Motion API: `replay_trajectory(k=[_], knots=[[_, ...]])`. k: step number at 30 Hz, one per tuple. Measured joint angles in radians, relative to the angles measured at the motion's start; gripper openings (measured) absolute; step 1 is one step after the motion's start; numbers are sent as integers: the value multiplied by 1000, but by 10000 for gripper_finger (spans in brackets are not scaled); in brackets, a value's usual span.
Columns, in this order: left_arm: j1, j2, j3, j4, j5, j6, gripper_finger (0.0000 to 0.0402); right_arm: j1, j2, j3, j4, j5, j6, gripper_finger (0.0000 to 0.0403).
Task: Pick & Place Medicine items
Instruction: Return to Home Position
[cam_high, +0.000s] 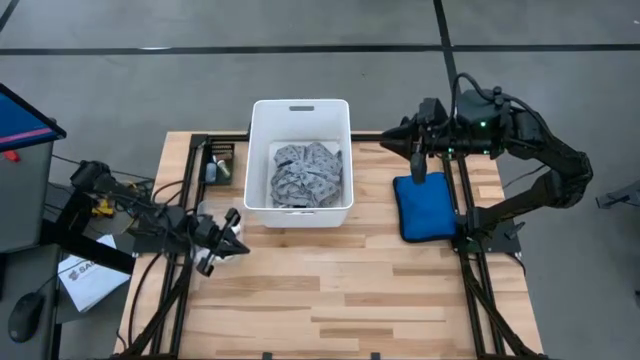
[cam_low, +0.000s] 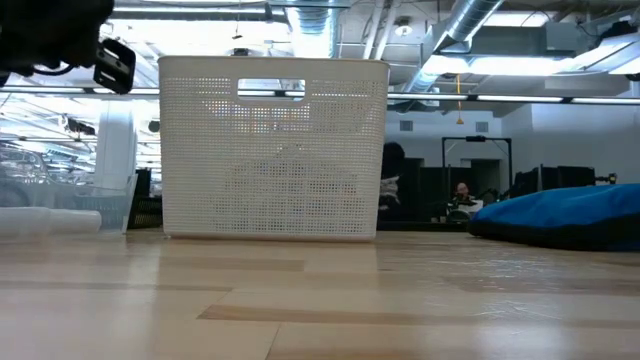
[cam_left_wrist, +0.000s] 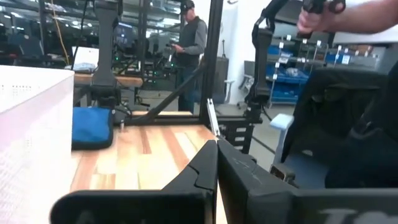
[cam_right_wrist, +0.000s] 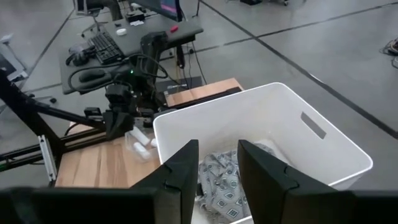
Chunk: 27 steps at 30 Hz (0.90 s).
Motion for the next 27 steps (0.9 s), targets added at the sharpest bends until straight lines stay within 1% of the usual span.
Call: replay_trajectory(k=[5, 11, 16, 20, 24, 27], knots=[[85, -29, 0, -69, 76, -3, 1, 0, 0, 0, 1, 3, 13, 109], [176, -41, 0, -75, 164, 1, 1, 3, 0, 0, 1, 3, 41, 109], [252, -40, 0, -135, 218, 6, 1, 7, 0, 0, 1, 3, 60, 109], [302, -46, 0, -135, 282, 7, 1, 7, 0, 0, 1, 4, 65, 109], [333, -79, 0, -144, 301, 7, 1, 7, 0, 0, 1, 3, 65, 109], [354, -133, 0, -190, 301, 9, 1, 7, 0, 0, 1, 3, 65, 109]])
